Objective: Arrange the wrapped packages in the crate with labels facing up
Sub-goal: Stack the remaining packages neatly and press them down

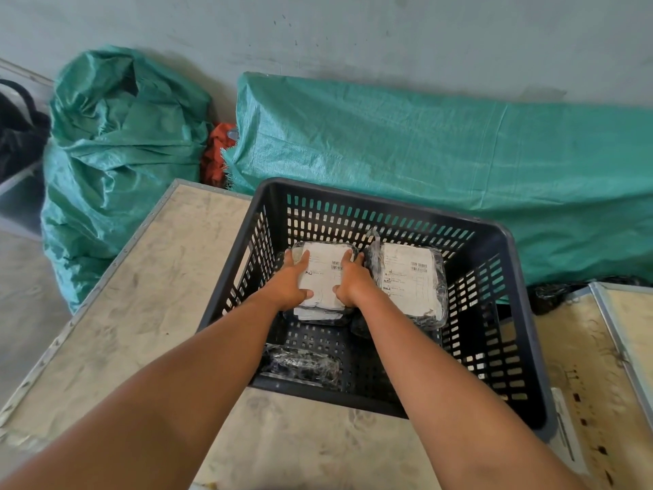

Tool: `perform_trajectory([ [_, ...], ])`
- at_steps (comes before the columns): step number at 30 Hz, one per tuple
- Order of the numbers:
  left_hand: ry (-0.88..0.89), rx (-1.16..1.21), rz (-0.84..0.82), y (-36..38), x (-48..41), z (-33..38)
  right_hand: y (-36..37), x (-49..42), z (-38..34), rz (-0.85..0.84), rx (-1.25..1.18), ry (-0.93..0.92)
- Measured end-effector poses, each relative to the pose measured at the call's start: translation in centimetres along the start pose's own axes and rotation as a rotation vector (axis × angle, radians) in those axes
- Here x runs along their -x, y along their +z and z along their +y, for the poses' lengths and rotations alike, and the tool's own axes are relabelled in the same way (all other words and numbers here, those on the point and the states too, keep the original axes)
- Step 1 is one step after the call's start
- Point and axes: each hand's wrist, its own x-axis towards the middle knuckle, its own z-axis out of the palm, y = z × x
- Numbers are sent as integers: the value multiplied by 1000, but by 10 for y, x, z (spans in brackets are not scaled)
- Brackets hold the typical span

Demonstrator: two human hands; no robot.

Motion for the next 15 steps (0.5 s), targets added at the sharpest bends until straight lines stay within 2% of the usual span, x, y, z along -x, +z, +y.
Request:
perform_trajectory([
  [6, -30, -55, 48, -6, 11, 15, 6, 7, -4, 118, -3, 12],
  [9, -38, -67, 53, -29, 17, 34, 1, 12, 0, 179, -40, -102],
  [12, 34, -52, 87, -51, 31, 48, -5, 22, 8, 215, -140, -215],
  [15, 85, -55, 69, -56, 67, 48, 0, 46, 22, 188, -218, -306],
])
